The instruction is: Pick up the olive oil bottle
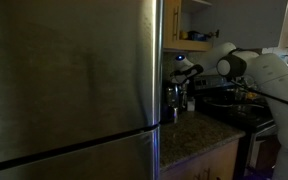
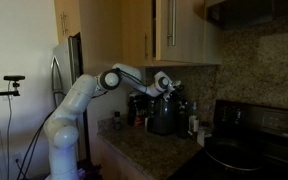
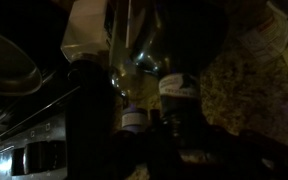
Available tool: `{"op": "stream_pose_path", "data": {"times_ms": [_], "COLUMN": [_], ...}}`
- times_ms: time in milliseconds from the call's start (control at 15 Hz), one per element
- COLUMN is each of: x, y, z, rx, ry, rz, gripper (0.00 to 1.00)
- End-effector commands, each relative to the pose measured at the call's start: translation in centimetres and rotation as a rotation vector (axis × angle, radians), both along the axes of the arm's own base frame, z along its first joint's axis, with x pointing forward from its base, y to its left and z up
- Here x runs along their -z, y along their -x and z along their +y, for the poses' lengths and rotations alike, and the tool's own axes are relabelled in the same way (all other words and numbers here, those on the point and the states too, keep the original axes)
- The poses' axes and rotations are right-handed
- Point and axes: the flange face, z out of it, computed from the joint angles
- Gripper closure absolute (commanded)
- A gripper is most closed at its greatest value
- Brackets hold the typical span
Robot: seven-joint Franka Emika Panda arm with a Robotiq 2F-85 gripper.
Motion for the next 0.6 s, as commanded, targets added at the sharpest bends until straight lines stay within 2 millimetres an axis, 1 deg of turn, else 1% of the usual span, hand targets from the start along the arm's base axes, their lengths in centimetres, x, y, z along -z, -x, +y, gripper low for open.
{"op": "stream_pose_path", "data": {"times_ms": [0,200,267,400,533], "x": [6.2,4.8,4.5,4.6,5.6], "y": [-0.4,0.3,0.7,1.3,1.8], "z": [-0.9,-2.1,-2.7,-3.7,-4.7], "rx": [0.044,0.113,0.134,0.159,0.186], "ry": [0.093,0.149,0.165,0.17,0.176], "rz": [0.064,0.043,0.035,0.027,0.032], "gripper": [0.95,0.94,0.94,0.94,0.94]}}
